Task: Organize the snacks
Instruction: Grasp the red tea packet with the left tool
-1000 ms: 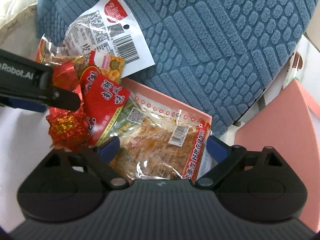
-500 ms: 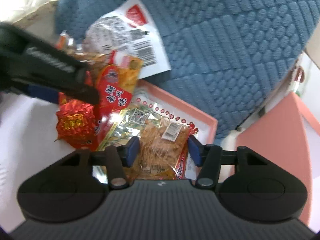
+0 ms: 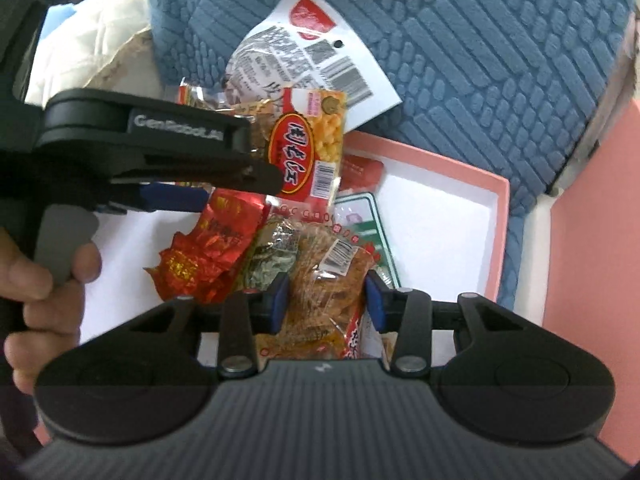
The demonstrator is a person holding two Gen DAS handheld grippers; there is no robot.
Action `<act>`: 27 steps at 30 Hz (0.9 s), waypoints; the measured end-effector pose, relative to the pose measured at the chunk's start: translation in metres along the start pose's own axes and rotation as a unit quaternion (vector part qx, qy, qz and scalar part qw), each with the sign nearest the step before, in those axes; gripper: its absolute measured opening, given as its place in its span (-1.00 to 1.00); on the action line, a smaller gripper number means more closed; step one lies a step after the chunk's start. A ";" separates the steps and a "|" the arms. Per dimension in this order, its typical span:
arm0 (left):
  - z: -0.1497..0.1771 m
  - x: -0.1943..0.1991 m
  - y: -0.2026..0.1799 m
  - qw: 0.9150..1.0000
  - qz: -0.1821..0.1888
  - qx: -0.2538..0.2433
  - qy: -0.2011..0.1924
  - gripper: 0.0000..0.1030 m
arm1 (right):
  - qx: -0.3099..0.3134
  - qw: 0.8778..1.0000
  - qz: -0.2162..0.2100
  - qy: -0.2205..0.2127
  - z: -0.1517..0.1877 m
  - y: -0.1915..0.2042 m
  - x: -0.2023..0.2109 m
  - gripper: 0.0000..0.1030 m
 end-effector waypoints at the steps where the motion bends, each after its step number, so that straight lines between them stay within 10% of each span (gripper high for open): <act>1: 0.001 0.000 0.000 1.000 -0.003 -0.004 -0.003 0.42 | -0.003 1.000 0.001 -0.001 0.001 -0.003 0.004 -0.17; 27: 0.062 0.030 -0.001 0.997 0.000 -0.076 -0.006 0.45 | -0.023 0.999 0.024 -0.011 0.018 -0.013 0.021 -0.17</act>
Point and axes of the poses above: each gripper's, at about its wrist camera, not at the fingertips, and x roughly against the way its jaws point, y to its left, z to its underside, the point moved 9 cm from there along -x, roughly the way its jaws point, and after that the axes turned 12 degrees about -z, right-handed, at the moved point
